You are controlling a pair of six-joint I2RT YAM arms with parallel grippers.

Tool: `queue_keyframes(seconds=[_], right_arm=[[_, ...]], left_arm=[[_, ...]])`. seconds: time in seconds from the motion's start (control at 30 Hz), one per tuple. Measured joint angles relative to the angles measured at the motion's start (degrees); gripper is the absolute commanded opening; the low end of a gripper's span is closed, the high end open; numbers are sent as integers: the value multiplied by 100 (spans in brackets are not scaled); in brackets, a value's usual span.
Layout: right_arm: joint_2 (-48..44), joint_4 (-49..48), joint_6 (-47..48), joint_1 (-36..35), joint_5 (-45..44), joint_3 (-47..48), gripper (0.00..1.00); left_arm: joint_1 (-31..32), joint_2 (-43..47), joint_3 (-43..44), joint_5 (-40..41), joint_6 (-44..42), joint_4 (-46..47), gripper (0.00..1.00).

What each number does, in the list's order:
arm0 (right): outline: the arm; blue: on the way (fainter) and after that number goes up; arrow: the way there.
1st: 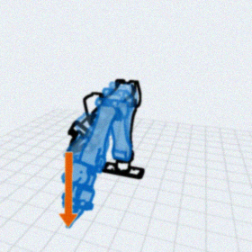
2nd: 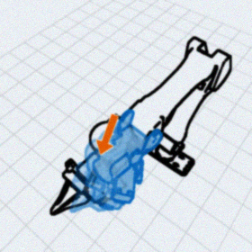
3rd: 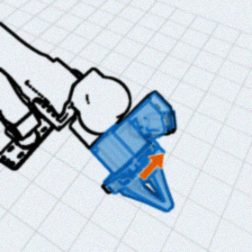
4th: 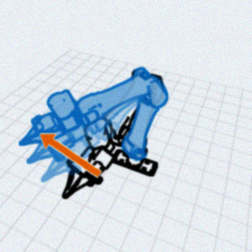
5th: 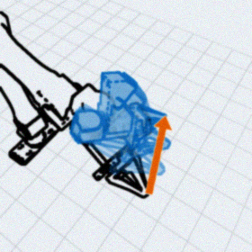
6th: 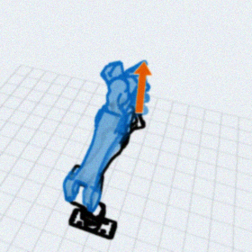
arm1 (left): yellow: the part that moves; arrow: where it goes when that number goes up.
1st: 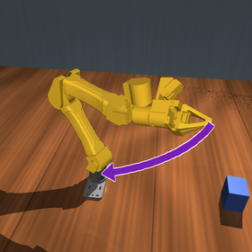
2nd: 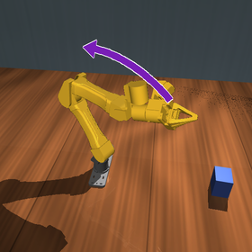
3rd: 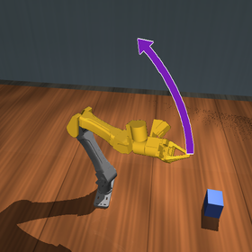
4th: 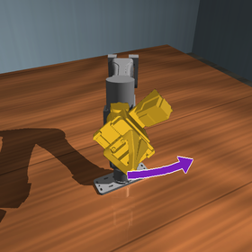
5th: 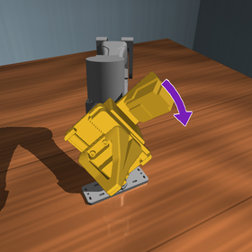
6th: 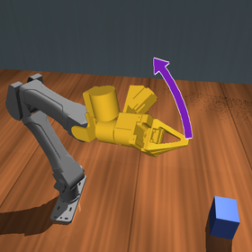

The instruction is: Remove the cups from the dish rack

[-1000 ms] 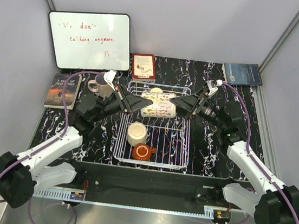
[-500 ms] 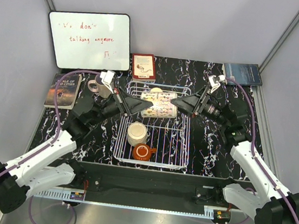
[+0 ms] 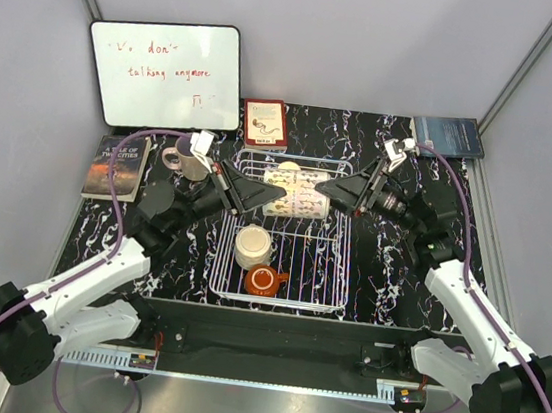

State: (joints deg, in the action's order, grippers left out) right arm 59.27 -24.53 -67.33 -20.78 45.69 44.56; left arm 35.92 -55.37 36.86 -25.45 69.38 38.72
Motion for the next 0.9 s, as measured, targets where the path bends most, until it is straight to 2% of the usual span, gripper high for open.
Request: queue_keyframes(seconds=[0.37, 0.67, 0.77, 0.9], right_arm=[[-35, 470, 144, -74, 55, 24, 100], [-525, 2500, 1416, 118, -619, 907, 100], [-634, 2844, 1851, 195, -868, 1405, 100], [-741, 3086, 2190, 199, -1054, 1600, 100]], left_arm=[[79, -22, -31, -120, -59, 85, 0], [-146, 271, -103, -203, -262, -387, 0], [-323, 317, -245, -131, -339, -627, 0], [-352, 315, -337, -87, -400, -1003, 0]])
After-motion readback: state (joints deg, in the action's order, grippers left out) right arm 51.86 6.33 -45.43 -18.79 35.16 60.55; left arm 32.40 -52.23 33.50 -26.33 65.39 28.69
